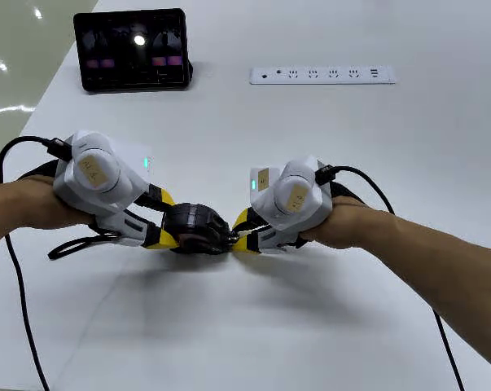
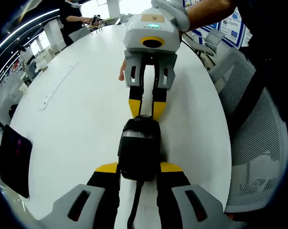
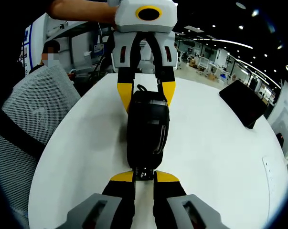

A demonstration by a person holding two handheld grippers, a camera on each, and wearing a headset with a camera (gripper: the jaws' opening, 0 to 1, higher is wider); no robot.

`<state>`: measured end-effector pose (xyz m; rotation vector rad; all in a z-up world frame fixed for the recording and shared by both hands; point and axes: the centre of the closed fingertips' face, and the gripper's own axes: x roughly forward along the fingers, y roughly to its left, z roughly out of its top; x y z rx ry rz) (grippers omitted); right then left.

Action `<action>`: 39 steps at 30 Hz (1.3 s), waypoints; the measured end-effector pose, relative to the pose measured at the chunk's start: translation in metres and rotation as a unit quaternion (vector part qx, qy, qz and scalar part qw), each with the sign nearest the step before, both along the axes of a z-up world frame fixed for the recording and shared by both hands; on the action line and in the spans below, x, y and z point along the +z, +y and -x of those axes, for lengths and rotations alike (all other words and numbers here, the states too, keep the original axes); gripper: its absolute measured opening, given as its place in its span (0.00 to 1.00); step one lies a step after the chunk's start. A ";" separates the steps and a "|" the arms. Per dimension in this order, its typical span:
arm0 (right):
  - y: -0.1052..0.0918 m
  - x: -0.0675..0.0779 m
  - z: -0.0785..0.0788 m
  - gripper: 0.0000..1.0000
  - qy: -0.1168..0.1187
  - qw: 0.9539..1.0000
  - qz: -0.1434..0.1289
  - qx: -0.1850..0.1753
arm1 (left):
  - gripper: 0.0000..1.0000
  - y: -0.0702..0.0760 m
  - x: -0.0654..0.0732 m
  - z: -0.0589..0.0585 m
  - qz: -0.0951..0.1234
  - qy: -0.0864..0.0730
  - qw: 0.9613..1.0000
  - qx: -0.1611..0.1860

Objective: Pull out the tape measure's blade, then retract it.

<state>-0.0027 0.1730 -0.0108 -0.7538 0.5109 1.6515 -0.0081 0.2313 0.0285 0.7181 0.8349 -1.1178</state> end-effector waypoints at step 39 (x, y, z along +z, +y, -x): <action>-0.008 0.001 -0.001 0.10 0.001 1.000 0.001 0.000 | 0.23 -0.002 0.000 0.000 0.010 0.008 1.000 0.010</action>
